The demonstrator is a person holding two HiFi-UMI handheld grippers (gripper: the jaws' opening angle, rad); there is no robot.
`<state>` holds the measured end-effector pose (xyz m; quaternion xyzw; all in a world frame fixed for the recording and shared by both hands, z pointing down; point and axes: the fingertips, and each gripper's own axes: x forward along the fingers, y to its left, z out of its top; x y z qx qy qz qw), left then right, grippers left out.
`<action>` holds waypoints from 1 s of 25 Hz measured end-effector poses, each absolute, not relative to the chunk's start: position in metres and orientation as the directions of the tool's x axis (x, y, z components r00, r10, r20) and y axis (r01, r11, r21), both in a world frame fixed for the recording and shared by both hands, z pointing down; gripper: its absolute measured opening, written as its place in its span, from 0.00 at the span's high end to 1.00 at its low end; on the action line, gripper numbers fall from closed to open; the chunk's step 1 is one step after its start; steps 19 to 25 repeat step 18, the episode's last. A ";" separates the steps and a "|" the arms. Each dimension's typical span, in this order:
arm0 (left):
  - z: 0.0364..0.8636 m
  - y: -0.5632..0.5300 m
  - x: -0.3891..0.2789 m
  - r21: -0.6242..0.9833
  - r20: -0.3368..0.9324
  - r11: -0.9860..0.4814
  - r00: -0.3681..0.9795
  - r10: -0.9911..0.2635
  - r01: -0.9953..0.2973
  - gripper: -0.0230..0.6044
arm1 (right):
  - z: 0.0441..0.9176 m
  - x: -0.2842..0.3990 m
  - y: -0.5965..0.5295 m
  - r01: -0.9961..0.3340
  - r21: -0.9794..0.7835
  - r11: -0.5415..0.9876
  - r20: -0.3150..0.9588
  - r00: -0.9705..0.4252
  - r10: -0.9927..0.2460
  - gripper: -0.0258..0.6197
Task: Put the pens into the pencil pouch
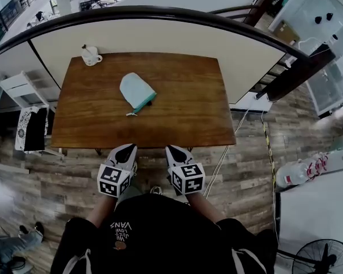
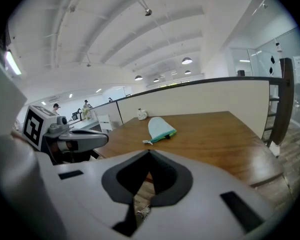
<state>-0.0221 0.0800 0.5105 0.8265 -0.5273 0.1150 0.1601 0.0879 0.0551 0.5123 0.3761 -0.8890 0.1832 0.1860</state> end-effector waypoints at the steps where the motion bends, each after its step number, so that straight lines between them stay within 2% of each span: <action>1: 0.511 0.083 -0.022 0.144 0.359 -0.387 0.412 -0.838 -0.911 0.95 | 0.513 0.087 0.057 -0.732 -0.185 0.656 0.469 -0.652 -0.596 0.94; 25: 0.513 0.102 -0.018 0.143 0.361 -0.387 0.412 -0.837 -0.911 0.95 | 0.517 0.086 0.073 -0.718 -0.173 0.674 0.473 -0.661 -0.583 0.94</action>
